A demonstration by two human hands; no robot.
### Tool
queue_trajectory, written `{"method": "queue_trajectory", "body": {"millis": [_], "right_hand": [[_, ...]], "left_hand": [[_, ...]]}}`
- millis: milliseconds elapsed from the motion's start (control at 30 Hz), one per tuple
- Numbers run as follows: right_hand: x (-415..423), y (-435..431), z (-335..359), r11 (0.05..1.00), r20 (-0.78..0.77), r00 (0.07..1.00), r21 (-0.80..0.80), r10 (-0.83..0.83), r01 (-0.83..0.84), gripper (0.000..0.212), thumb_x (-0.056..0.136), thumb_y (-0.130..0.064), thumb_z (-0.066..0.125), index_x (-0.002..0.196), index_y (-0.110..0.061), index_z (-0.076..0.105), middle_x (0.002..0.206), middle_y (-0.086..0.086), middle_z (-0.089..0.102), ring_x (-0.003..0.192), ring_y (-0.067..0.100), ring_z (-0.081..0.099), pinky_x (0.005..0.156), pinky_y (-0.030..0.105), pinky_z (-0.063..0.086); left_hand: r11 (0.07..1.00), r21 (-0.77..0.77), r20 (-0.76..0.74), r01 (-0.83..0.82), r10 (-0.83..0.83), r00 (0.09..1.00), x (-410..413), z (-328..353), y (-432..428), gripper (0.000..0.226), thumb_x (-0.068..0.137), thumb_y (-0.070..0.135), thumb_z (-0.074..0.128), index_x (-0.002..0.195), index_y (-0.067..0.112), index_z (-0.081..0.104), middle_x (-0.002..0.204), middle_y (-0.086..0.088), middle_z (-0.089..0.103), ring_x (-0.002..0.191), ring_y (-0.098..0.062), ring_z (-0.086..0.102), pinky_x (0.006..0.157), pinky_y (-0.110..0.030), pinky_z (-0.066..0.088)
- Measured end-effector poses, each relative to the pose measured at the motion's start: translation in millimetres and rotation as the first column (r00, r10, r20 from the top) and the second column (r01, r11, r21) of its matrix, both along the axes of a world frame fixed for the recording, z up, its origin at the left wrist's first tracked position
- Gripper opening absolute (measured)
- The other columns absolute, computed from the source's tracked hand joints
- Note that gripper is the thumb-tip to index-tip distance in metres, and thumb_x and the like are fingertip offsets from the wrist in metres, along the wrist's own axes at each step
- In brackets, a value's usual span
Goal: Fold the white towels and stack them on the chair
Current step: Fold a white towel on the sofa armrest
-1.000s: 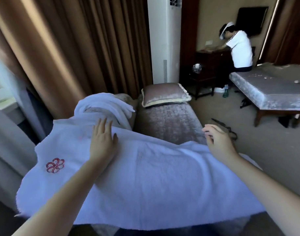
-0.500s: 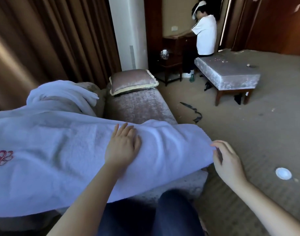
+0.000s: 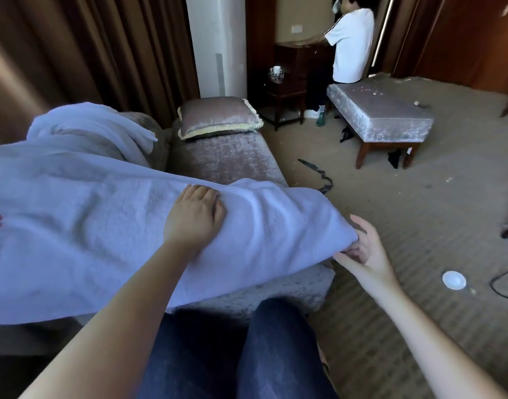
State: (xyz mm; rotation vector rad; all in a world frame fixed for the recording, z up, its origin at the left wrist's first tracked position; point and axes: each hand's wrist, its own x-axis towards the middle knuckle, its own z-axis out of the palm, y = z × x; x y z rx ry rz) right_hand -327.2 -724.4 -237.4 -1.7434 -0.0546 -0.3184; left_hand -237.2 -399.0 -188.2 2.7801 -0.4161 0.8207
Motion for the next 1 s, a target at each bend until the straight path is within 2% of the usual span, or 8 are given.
{"method": "queue_trajectory", "body": {"millis": [100,267,400,633,733,867,933,1000], "right_hand": [[-4.5,1.8,-1.6,0.998,0.05,0.999,-0.06,-0.017,0.02,0.083,0.082,0.02,0.06,0.137,-0.037,0.034,0.127,-0.001,0.059,0.075,0.009,0.058,0.085,0.016,0.048],[-4.7,4.9,7.1,0.979,0.1,0.989,-0.163,-0.107,0.122,0.069,0.085,-0.001,0.069,0.132,-0.044,0.041,0.114,-0.011,0.066,0.102,-0.002,0.059,0.094,0.01,0.039],[-7.0,3.7,14.4,0.964,0.166,0.981,-0.228,-0.1,0.137,0.062,0.084,0.002,0.068,0.118,-0.046,0.047,0.106,-0.004,0.066,0.1,-0.005,0.058,0.089,0.004,0.036],[-18.6,-13.0,32.0,0.984,0.132,0.991,-0.175,0.006,0.017,0.043,0.09,-0.004,0.062,0.116,-0.035,0.046,0.065,-0.008,0.057,0.067,0.006,0.055,0.066,0.013,0.042],[-21.3,-15.2,19.8,0.986,0.023,0.999,-0.163,-0.045,0.048,0.045,0.091,-0.01,0.063,0.122,-0.036,0.044,0.069,-0.004,0.057,0.062,0.013,0.056,0.058,0.017,0.041],[-28.7,-13.6,-5.7,0.972,-0.087,0.987,-0.203,-0.137,0.117,0.052,0.09,-0.008,0.065,0.132,-0.029,0.043,0.09,0.0,0.062,0.071,0.021,0.062,0.066,0.018,0.046],[-32.4,-12.3,-20.9,0.953,-0.116,0.975,-0.262,-0.188,0.153,0.048,0.089,-0.004,0.064,0.13,-0.023,0.047,0.095,-0.002,0.061,0.073,0.02,0.062,0.071,0.027,0.049],[-37.9,-6.8,-36.3,0.906,-0.052,0.969,-0.371,-0.241,0.205,0.041,0.088,-0.001,0.063,0.123,-0.019,0.054,0.098,-0.001,0.061,0.073,0.01,0.059,0.072,0.021,0.047]], "left_hand": [[1.0,-0.003,0.014,-0.008,0.008,1.0,-0.7,-0.6,-0.8,0.041,0.091,0.03,0.035,0.092,0.004,0.067,0.092,-0.008,0.066,0.095,-0.027,0.055,0.094,-0.034,0.034],[1.0,-0.021,0.02,0.01,-0.01,1.0,-1.4,0.4,-2.6,0.041,0.092,0.029,0.034,0.092,0.004,0.067,0.091,-0.007,0.065,0.092,-0.026,0.055,0.092,-0.039,0.043],[1.0,-0.016,0.036,0.016,-0.015,0.999,-1.0,-1.3,-1.7,0.04,0.092,0.028,0.036,0.092,0.004,0.068,0.09,-0.007,0.066,0.092,-0.026,0.054,0.093,-0.04,0.044],[1.0,-0.014,0.07,0.027,-0.026,0.997,1.9,-4.0,-0.2,0.04,0.092,0.028,0.037,0.098,0.004,0.069,0.095,-0.007,0.067,0.096,-0.026,0.054,0.096,-0.043,0.046],[0.998,-0.024,0.1,0.054,-0.051,0.994,0.1,1.3,-2.0,0.037,0.091,0.025,0.038,0.101,0.004,0.067,0.098,-0.008,0.066,0.097,-0.03,0.056,0.096,-0.047,0.045],[0.992,-0.007,0.28,0.127,-0.12,0.952,-36.2,-8.5,-3.6,0.024,0.087,0.015,0.05,0.102,0.004,0.065,0.109,-0.01,0.062,0.102,-0.029,0.051,0.095,-0.047,0.041],[0.982,0.052,0.32,0.184,-0.191,0.928,-65.5,-30.3,-1.6,0.016,0.086,0.01,0.054,0.096,0.003,0.064,0.108,-0.012,0.062,0.099,-0.03,0.054,0.094,-0.048,0.042],[0.969,0.124,0.28,0.212,-0.239,0.93,-89.3,-56.8,3.5,0.017,0.087,0.011,0.055,0.097,0.003,0.066,0.109,-0.012,0.063,0.098,-0.032,0.058,0.095,-0.049,0.043]]}}
